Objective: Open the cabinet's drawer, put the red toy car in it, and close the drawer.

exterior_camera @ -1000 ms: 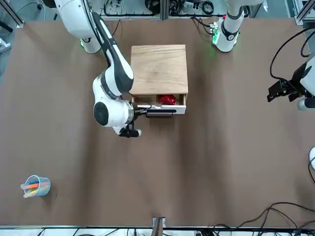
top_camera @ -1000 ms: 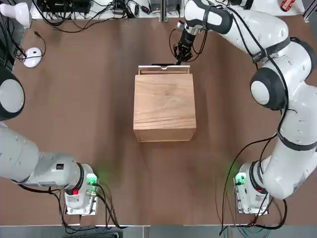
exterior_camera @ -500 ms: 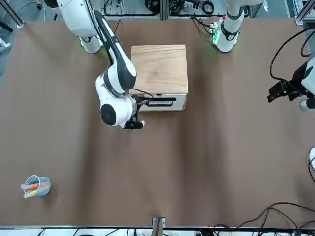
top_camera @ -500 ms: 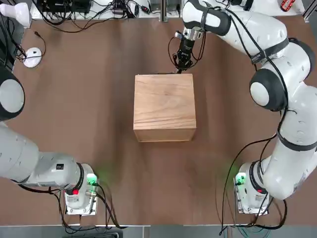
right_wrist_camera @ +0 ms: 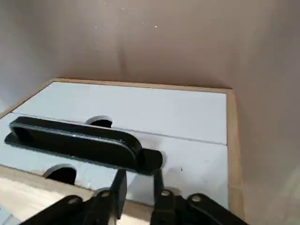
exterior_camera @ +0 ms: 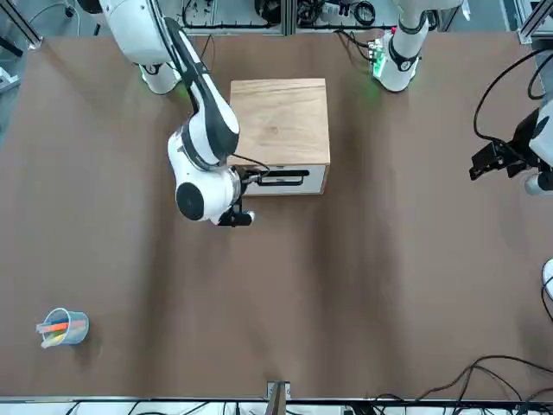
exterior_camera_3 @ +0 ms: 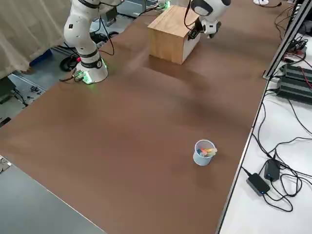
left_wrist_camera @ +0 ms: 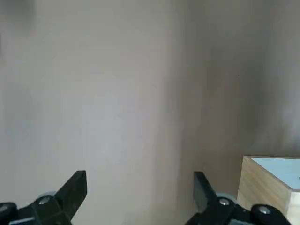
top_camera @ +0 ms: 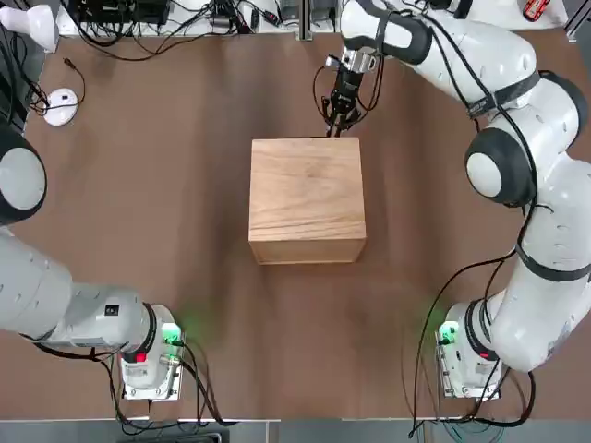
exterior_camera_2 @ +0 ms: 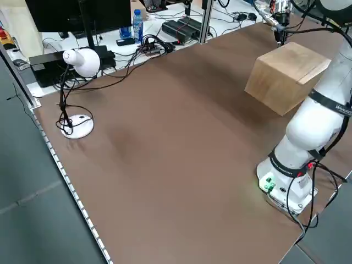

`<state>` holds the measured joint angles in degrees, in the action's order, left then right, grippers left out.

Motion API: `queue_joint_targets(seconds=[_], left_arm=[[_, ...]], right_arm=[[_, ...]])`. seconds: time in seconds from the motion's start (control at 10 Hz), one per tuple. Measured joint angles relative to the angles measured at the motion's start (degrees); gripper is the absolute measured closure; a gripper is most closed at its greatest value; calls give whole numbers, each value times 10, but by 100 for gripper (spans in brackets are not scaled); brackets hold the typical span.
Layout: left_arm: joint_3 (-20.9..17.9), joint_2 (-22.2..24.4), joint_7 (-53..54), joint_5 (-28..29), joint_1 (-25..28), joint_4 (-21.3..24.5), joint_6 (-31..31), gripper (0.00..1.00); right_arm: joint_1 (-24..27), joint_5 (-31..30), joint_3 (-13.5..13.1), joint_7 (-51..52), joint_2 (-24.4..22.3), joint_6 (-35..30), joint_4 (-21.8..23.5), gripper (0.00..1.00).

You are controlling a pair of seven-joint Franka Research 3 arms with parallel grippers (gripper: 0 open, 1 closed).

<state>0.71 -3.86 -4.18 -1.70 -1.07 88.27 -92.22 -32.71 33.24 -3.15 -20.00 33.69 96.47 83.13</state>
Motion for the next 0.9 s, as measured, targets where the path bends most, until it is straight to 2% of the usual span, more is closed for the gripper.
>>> queue_joint_targets(seconds=[0.1, 0.2, 0.4, 0.5, 0.7, 0.8, 0.9], left_arm=[[0, 0, 0, 0, 0, 0, 0, 0], [0, 0, 0, 0, -1, -1, 0, 0], [1, 0, 0, 0, -2, -1, 0, 0], [1, 0, 0, 0, -2, -1, 0, 0], [1, 0, 0, 0, -2, -1, 0, 0], [1, 0, 0, 0, -3, -1, 0, 0], [2, 0, 0, 0, -4, -2, 0, 0]], right_arm=[[15, 0, -4, 0, -1, 7, -20, 64], [39, -1, -7, 4, -1, 13, -41, 49], [105, -9, -11, 26, -3, 16, -78, 37], [138, -21, -12, 31, -4, 14, -95, 24], [192, -91, -12, 37, -6, 7, -116, 12], [208, -143, -12, 38, -13, 6, -121, 0], [218, -193, -12, 40, -27, 1, -123, 0]])
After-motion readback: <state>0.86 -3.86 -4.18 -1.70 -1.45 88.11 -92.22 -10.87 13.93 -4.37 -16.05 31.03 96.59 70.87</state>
